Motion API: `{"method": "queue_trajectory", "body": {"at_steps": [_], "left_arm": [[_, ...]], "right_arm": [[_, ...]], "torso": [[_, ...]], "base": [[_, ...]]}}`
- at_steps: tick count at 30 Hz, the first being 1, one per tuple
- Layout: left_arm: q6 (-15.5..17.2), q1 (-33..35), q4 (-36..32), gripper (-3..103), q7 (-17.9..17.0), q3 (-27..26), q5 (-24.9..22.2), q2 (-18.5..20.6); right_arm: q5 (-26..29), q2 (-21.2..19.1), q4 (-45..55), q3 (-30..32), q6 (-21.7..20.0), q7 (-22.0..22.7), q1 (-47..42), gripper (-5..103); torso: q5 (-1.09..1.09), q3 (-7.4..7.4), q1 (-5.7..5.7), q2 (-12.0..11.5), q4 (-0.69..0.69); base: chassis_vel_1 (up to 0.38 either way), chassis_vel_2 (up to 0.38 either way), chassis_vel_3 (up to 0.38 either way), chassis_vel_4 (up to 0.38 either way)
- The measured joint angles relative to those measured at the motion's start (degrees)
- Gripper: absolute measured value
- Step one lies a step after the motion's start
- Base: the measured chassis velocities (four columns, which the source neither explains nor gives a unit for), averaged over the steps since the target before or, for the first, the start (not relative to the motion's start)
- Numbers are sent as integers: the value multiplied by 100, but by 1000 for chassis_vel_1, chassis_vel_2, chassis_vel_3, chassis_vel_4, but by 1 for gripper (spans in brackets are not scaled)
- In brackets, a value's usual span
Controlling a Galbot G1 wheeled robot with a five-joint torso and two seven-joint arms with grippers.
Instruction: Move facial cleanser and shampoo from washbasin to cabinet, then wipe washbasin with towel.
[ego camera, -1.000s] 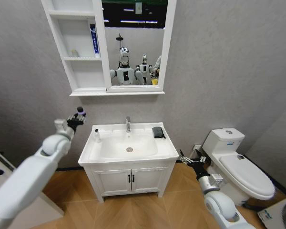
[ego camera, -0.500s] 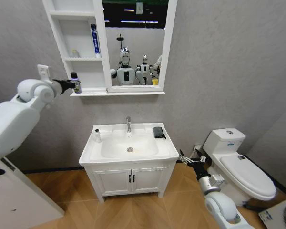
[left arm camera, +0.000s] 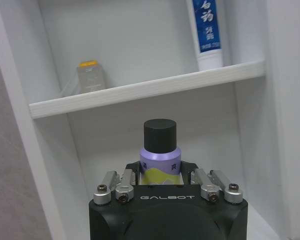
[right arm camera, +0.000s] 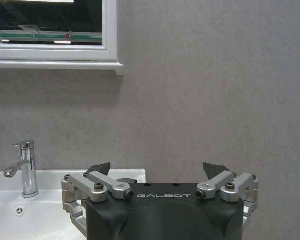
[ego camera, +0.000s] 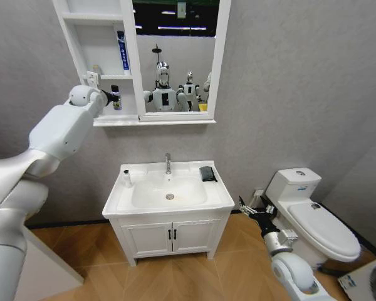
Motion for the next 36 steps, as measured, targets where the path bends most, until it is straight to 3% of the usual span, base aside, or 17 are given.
{"method": "queue_trajectory", "body": {"at_steps": [4, 12, 20, 32, 36], "left_arm": [[-22, -14, 491, 42, -148, -198, 256, -218], [-145, -91, 1192, 42, -449, -552, 343, -656], [-143, -5, 1182, 42, -601, -686, 474, -662], [-295, 130, 1181, 39, -518, -696, 532, -627], [-258, 159, 1115, 54, -490, -698, 586, -615]], "right_arm": [[14, -22, -30, 1, 10, -2, 28, 100], [32, -64, -95, -12, 14, -3, 102, 100], [37, -103, -30, -29, 9, 7, 92, 100], [41, -106, -1, -22, 10, 16, 79, 100], [40, -95, 6, -14, 16, 19, 57, 100]], "torso": [[-2, 0, 0, 0, 0], [1, 0, 0, 0, 0], [-2, 0, -1, 0, 0], [-1, 0, -1, 0, 0], [0, -1, -1, 1, -1]], "base": [[0, 0, 0, 0], [0, 0, 0, 0], [0, 0, 0, 0], [0, 0, 0, 0], [0, 0, 0, 0]]}}
